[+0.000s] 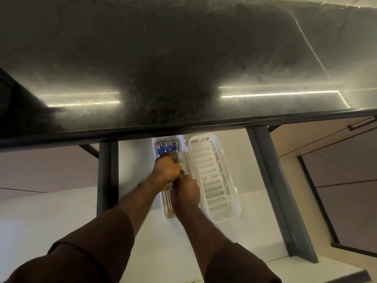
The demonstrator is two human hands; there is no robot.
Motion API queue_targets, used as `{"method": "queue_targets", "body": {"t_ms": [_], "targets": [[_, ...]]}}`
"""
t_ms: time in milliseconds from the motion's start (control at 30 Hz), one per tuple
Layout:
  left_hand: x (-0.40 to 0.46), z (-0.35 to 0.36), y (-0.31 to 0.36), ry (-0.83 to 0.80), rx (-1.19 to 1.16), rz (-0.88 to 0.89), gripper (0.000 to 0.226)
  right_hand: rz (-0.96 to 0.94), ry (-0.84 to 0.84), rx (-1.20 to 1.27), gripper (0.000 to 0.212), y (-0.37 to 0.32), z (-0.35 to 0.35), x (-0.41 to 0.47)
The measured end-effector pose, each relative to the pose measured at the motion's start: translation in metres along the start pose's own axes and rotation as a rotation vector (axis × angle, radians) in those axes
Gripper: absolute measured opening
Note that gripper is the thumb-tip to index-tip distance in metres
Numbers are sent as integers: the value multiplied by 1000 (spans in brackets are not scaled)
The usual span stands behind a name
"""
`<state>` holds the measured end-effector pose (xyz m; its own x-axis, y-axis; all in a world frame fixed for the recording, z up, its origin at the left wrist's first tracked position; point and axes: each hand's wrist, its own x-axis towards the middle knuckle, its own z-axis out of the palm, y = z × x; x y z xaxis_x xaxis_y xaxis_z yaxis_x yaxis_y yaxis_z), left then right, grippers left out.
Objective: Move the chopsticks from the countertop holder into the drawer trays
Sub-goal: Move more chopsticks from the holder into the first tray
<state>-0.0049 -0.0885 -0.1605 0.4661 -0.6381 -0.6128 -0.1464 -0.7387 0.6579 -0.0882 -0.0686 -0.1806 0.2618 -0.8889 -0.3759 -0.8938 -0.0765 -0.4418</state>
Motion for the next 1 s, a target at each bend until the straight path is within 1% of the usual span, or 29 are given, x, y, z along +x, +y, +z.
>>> {"method": "queue_targets", "body": {"t_ms": [100,367,500,600,767,833,933,1000], "targets": [[-1,0,1,-31,17,29,30,12,-19,17,23,3,0,-2],[-4,-4,-2,-113,156,101,37,-51,-78,12,28,11,1,-6],[-3,-3,-1,-155,196,112,35,-78,-85,5,31,8,1,-6],[-3,0,0,-172,217,107,33,-78,-133,24,34,8,-5,-7],[-9,-2,1,-140,171,128,26,-94,-133,25,31,8,-19,-13],[-14,-5,1,-126,130,153,25,-136,-122,-24,33,6,-26,-16],[-25,-11,2,-104,74,172,30,-215,-74,-78,31,2,-42,-24],[-32,-17,2,-78,25,187,30,-240,-35,-76,24,-1,-55,-29]]}}
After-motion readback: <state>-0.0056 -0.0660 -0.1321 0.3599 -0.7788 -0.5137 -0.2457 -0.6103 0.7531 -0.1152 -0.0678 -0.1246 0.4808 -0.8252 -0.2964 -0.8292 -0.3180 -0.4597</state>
